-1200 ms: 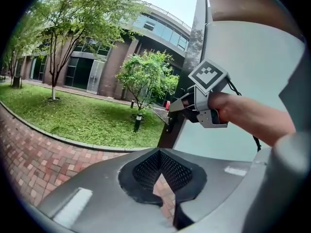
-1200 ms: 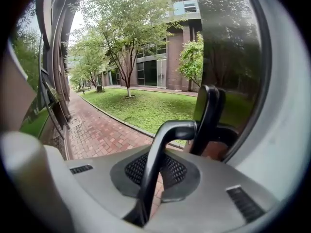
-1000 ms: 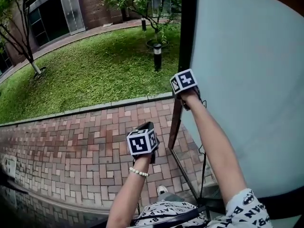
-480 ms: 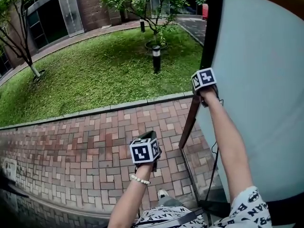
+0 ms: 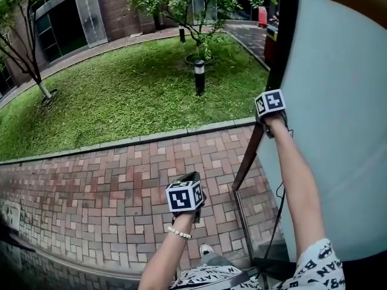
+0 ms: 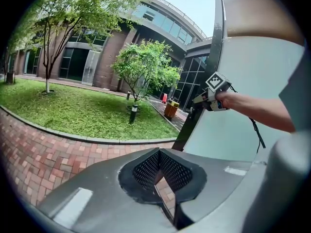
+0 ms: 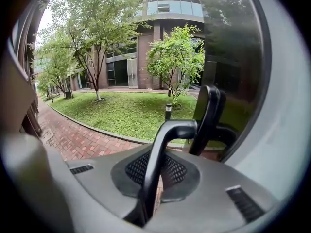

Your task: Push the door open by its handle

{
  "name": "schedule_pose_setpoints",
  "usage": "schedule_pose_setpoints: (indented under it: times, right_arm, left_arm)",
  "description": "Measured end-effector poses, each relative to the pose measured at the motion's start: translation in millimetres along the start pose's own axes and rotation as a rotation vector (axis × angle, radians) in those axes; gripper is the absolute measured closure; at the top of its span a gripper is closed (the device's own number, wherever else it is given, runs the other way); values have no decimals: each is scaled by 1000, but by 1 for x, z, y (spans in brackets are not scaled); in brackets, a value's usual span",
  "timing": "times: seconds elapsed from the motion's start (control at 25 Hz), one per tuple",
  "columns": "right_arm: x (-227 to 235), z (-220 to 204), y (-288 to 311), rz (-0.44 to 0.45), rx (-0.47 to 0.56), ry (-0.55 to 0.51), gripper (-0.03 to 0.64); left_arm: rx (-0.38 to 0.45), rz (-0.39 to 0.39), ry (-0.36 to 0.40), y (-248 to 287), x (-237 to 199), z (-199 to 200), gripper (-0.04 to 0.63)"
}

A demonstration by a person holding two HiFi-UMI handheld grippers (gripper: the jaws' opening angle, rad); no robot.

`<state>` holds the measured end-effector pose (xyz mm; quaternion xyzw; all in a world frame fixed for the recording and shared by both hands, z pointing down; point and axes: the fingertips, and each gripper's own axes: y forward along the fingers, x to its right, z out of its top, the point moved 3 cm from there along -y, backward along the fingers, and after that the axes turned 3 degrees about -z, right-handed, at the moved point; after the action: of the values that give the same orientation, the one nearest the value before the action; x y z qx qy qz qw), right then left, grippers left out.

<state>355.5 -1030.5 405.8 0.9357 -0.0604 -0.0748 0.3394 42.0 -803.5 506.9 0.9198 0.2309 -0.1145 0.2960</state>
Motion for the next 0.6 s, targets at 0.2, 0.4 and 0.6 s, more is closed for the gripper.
schedule_pose_setpoints:
  times: [0.2, 0.4, 0.6]
  right_arm:
    - [-2, 1, -2, 0, -4, -12, 604]
    - [-8, 5, -7, -21, -32, -22, 571]
    - [-19, -6, -40, -24, -8, 18, 410]
  left_arm:
    - [11, -9, -3, -2, 3, 1, 598]
    - [16, -14, -17, -9, 0, -1, 598]
    - [21, -21, -16, -30, 0, -16, 598]
